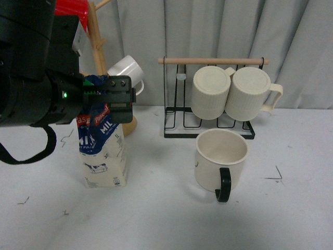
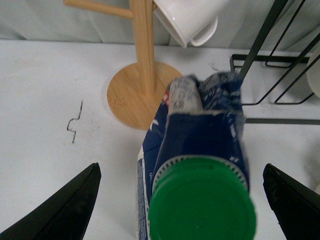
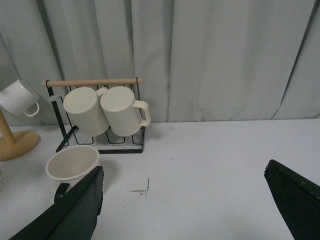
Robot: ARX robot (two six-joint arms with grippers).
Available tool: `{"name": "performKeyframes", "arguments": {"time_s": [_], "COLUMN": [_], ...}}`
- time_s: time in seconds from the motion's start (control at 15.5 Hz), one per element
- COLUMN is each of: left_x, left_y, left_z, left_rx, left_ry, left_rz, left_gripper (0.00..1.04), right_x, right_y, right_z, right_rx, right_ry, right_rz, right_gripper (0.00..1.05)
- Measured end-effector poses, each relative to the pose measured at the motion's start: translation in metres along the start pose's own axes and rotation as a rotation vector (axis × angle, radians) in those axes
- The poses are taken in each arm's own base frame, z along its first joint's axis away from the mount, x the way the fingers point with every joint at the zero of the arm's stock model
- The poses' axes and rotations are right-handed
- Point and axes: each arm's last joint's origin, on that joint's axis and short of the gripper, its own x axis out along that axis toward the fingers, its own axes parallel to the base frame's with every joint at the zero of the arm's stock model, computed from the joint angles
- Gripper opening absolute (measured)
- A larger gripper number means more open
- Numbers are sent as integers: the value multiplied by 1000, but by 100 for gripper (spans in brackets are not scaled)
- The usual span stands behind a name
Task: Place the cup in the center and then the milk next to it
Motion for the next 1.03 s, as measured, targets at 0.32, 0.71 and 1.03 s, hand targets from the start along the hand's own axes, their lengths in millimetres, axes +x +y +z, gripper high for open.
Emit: {"name": "performKeyframes", "arguments": {"time_s": [0.32,0.71,1.03], "left_x": [7,5,-2], "left_y": [0,-7,-12], "left_z": [-20,-23,-22], "left_rx": [-12,-6,11], "left_ry": [41,38,51], "left_rz": [8,-1,-11], "left_gripper": [91,25,2], "right_x": [0,0,0], "right_y": [0,0,0], "right_z": [0,0,0], "right_rx": [0,0,0], "right_ry": [0,0,0], "right_rz": [0,0,0], "right_gripper": [98,98,98]}}
